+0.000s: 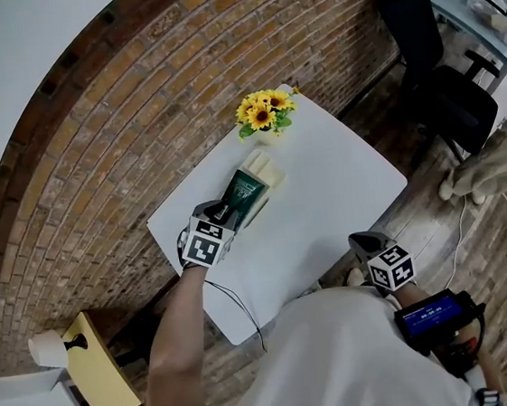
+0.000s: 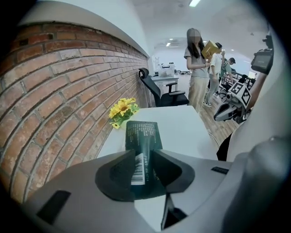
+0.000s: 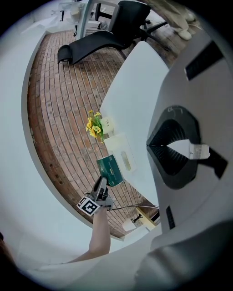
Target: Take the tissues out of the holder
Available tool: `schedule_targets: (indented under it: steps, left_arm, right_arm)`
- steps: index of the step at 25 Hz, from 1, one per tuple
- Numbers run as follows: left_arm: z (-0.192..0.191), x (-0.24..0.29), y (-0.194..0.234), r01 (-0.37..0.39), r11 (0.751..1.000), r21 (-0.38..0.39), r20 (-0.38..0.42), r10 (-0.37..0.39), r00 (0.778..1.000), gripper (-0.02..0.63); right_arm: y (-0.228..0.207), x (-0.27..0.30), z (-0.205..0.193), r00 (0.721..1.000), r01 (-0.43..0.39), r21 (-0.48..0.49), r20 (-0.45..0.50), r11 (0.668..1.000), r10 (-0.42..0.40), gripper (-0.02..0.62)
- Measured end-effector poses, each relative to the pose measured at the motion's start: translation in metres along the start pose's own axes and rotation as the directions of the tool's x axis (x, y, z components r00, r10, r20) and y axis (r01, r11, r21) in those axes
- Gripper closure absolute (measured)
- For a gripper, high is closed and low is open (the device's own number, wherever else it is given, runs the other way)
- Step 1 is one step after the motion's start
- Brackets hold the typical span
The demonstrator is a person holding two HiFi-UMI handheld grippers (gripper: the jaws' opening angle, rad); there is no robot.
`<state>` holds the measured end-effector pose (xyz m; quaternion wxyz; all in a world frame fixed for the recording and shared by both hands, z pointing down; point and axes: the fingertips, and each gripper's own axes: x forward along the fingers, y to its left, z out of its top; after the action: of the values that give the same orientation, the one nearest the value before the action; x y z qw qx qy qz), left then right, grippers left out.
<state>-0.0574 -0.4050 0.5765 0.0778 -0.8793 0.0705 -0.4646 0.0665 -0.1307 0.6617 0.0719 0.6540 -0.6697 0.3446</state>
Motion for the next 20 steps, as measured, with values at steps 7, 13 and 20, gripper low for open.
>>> schedule_targets:
  steps: [7, 13, 20]
  left_arm:
    - [0.011, -0.002, -0.024, 0.008, 1.0, 0.026, 0.014, -0.009, 1.0, 0.476]
    - [0.023, 0.013, -0.062, 0.069, 0.994, 0.08, 0.002, -0.069, 0.998, 0.476]
    - [0.033, 0.046, -0.1, 0.148, 0.983, 0.111, -0.02, -0.147, 0.989, 0.476]
  right_arm:
    - [-0.006, -0.008, -0.011, 1.0, 0.004, 0.021, -0.008, 1.0, -0.003, 0.589]
    - [-0.011, -0.014, -0.015, 1.0, 0.015, 0.039, -0.008, 0.999, -0.014, 0.589]
    - [-0.016, -0.028, -0.022, 0.999, 0.051, 0.058, -0.006, 0.997, -0.051, 0.589]
